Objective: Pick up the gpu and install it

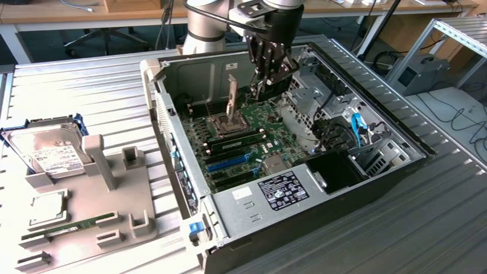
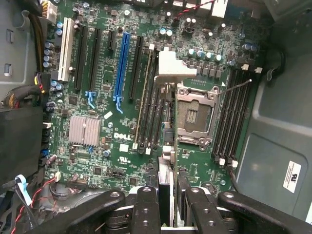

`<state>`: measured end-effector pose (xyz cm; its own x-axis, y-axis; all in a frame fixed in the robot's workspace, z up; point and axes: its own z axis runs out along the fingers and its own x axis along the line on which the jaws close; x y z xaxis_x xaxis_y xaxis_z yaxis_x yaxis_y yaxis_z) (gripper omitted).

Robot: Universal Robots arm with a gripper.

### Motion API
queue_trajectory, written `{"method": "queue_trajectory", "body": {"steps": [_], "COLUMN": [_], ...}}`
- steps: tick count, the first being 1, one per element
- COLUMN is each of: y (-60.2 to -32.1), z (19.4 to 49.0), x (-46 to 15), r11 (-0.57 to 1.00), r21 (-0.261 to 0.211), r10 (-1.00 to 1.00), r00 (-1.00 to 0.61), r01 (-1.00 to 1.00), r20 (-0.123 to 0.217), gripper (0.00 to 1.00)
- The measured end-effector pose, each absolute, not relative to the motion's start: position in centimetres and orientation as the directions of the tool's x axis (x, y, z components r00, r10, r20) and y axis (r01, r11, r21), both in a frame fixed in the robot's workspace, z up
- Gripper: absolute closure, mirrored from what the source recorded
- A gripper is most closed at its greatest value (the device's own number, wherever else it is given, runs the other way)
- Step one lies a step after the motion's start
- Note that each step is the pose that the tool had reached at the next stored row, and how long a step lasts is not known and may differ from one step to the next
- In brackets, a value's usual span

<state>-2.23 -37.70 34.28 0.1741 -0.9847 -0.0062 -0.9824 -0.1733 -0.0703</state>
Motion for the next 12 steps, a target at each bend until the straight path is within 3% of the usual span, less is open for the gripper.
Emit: {"method": "queue_trajectory", "body": {"steps": [12], "y": [-37.71], "z": [33.97], "x": [-2.23], "r11": [0.025], "r21": [-0.07], "r10": [-1.0], "r00": [-0.025], "r01": [-0.997], "r20": [-0.006], "gripper": [0.74]}}
